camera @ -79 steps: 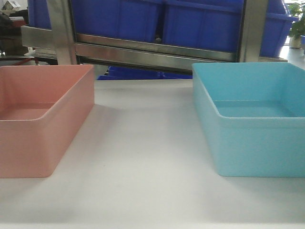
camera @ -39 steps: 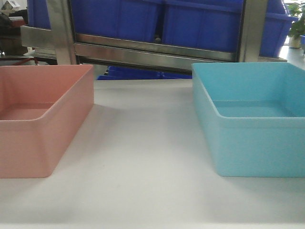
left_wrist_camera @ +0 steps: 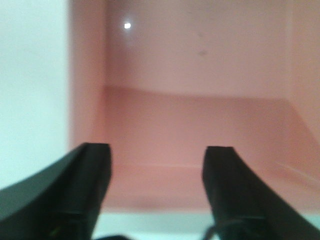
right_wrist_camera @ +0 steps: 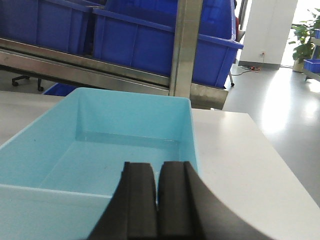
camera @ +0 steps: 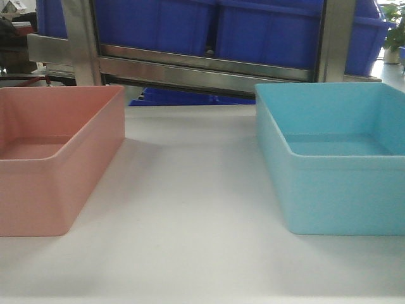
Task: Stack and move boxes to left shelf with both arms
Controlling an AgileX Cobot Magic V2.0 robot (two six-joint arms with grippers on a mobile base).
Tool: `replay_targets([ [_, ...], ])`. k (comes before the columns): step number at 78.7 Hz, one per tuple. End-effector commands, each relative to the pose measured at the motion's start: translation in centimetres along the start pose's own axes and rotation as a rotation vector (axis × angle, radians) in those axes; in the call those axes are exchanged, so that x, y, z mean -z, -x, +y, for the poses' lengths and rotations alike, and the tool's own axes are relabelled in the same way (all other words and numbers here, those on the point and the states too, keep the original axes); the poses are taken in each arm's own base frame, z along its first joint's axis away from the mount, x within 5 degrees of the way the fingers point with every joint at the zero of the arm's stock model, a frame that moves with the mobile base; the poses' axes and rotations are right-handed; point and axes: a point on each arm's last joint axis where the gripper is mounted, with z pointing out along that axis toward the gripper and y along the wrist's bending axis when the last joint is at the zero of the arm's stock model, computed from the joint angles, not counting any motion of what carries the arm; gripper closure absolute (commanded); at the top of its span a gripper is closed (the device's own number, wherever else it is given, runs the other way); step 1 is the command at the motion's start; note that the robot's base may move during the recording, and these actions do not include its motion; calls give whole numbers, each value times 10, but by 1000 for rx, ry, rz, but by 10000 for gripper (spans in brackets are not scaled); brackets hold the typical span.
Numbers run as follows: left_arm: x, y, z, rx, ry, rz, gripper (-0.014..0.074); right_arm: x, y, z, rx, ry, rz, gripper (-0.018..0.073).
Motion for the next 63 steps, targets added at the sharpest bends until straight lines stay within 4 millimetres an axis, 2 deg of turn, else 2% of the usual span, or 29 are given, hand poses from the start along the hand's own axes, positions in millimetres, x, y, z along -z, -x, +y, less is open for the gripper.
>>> replay_targets([
  [1,10,23,11,-22,60,-72,190,3,17,0,12,-2,-130,510],
  [12,-9,50,26,-21,91,-47,190,3,17,0,12,-2,-130,510],
  [25,-39,78,33,-19,84,-6,190,3,17,0,12,-2,-130,510],
  [40,-72,99,39,-14,71,40,194,3,17,0,12,-2,-130,510],
  [50,-89,106,42,-13,69,56,279,3,17,0,12,-2,-130,510],
  [63,-104,104,47,-8,72,92,457,3,17,0,12,-2,-130,510],
])
